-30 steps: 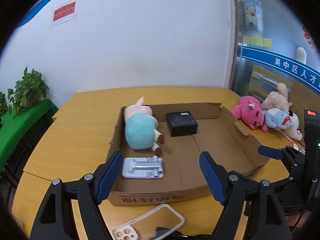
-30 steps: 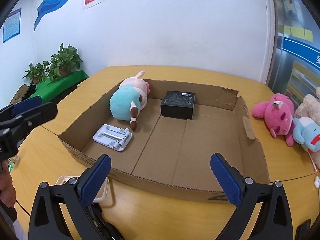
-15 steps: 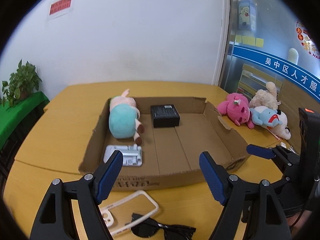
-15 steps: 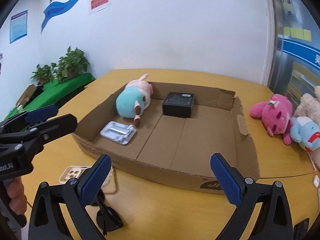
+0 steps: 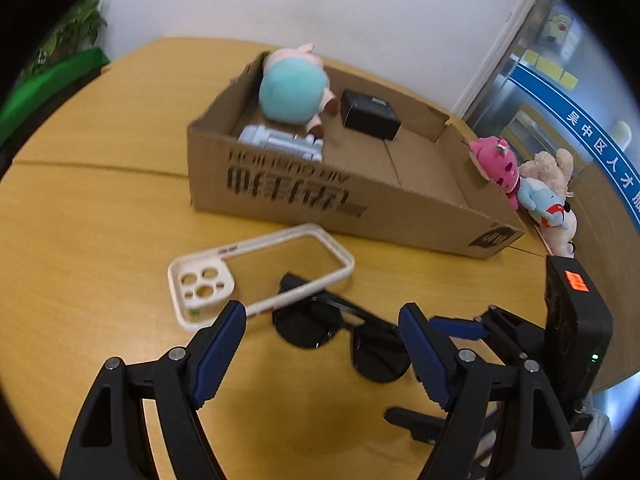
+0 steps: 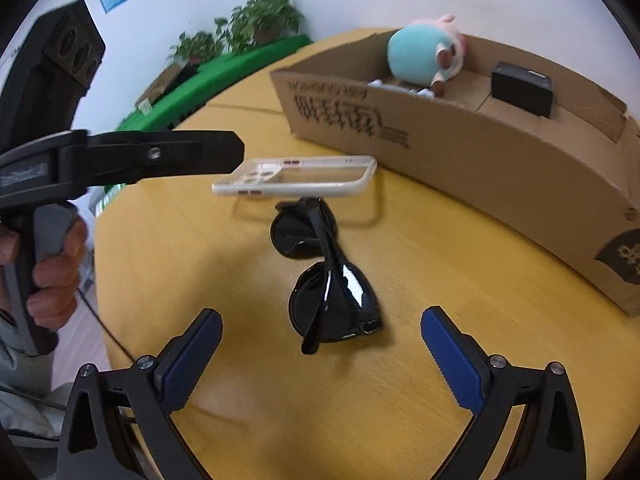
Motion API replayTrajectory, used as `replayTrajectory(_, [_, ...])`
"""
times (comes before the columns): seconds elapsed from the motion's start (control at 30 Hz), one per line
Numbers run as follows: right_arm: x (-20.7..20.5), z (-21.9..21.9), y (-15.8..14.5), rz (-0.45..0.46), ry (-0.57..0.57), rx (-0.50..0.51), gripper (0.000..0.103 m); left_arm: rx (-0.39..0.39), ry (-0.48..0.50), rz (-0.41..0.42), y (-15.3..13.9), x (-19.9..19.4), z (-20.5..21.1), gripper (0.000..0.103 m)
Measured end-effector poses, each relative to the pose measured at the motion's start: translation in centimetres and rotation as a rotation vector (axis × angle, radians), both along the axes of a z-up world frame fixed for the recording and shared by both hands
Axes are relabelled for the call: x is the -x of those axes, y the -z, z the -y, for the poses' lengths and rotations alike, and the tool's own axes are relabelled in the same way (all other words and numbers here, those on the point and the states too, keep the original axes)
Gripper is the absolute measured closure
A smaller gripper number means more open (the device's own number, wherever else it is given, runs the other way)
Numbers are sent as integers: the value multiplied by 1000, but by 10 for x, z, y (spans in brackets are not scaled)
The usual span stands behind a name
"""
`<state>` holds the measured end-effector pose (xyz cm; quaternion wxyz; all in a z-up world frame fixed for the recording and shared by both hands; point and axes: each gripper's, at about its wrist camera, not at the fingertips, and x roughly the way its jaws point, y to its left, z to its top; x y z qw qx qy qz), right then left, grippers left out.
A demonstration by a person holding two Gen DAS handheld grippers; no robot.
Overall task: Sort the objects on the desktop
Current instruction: 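Move both tools to the black sunglasses on the table, then close the right tool on the sunglasses frame while the left tool grips it too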
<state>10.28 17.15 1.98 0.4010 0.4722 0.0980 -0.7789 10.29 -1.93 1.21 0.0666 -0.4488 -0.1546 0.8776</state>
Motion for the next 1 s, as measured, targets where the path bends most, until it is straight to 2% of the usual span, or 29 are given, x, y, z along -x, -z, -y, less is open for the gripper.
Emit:
replayTrajectory(0.1, [3, 8, 13, 15, 2, -21, 17, -17, 3, 27, 9, -4, 4, 24])
replayTrajectory(0.13, [4, 10, 17, 19, 3, -42, 28, -22, 3, 36, 11, -4, 4, 24])
replayTrajectory(0.27, [-4, 10, 19, -16, 6, -64, 48, -60, 28, 74, 24, -5, 3, 24])
replayTrajectory(0.43, [-18, -13, 22, 0, 100, -41, 49, -124, 78, 121, 36, 0, -9, 24])
replayTrajectory(0.53, [-25, -35, 21, 34, 193, -9, 66, -181, 133, 147, 43, 4, -23, 24])
replayTrajectory(0.63, [-27, -53, 21, 62, 261, 25, 66, -246, 183, 185, 52, 13, -38, 24])
replayTrajectory(0.73, [-31, -61, 21, 70, 272, 39, 66, -261, 206, 236, 62, 24, -54, 24])
replayTrajectory(0.87, [-35, -65, 21, 70, 284, 47, 65, -261, 221, 226, 60, 27, -64, 26])
replayTrajectory(0.9, [-35, -66, 21, 71, 288, 53, 65, -257, 220, 222, 58, 27, -65, 28])
replayTrajectory(0.97, [-35, -65, 21, 70, 286, 55, 65, -256, 227, 217, 57, 27, -65, 46])
replayTrajectory(1.0, [-34, -63, 22, 70, 282, 57, 65, -253, 227, 215, 57, 28, -67, 49])
